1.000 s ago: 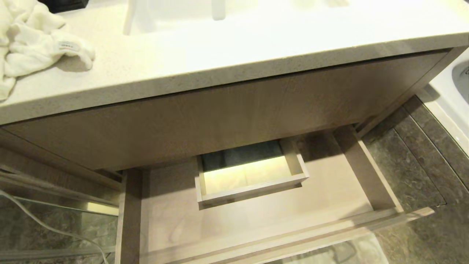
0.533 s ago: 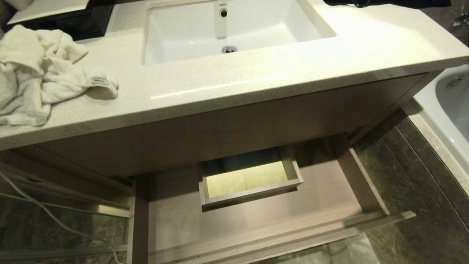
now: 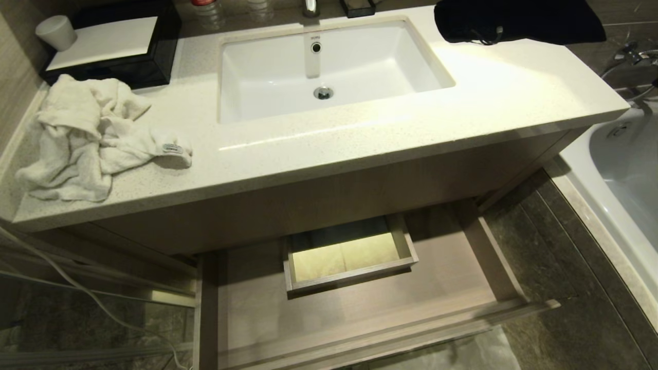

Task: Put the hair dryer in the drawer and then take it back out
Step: Place it on the countertop

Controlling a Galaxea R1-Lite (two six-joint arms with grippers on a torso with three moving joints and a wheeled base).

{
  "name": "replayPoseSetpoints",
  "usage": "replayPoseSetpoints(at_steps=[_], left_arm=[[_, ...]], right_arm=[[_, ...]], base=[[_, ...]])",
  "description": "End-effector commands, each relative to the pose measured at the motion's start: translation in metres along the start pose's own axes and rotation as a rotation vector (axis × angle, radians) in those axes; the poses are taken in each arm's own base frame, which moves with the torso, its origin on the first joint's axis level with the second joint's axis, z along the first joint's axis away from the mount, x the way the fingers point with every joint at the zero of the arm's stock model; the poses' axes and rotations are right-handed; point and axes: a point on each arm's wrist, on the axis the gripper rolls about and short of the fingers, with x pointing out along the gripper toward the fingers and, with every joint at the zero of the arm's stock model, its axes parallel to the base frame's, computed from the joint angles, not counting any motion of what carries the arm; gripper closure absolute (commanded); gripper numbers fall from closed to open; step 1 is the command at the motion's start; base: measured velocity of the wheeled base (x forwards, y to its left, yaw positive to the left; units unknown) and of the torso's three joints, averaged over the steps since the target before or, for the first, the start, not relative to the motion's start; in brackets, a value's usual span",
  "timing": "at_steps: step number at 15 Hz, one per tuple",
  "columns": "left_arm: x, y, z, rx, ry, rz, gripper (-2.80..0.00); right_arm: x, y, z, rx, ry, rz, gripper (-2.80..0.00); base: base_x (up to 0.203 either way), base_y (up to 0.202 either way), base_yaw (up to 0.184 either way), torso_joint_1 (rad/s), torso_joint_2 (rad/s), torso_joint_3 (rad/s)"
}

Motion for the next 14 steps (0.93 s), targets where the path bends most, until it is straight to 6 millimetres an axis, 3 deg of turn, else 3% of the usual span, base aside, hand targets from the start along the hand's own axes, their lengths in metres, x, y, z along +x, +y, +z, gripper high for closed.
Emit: replayPoseSetpoints(at_steps=[1,8,14], left_arm=[[0.0001,0.0000,0.0000,0.000,0.000,0.000,0.00],[0.0001,0.0000,0.0002,0.000,0.000,-0.001,0.00],[0.0000,0.0000,0.0003,0.000,-0.001,0.000,0.00]], right_arm=[[0.0013,-0.0004,-0.0002,-0.001,0.005,0.002,0.00],[-0.0002,-0.0003,0.0002,-0.005,-0.002,-0.004,0.00],[-0.0020,0.0008,-0.0002,-0.008,-0.010,-0.008,0.00]], base=[[0.000,0.000,0.000,0.181,-0.38,-0.204],[0.000,0.000,0.000,0.035,-0.05,-0.020],[0.000,0.000,0.000,0.272,-0.07,0.192]])
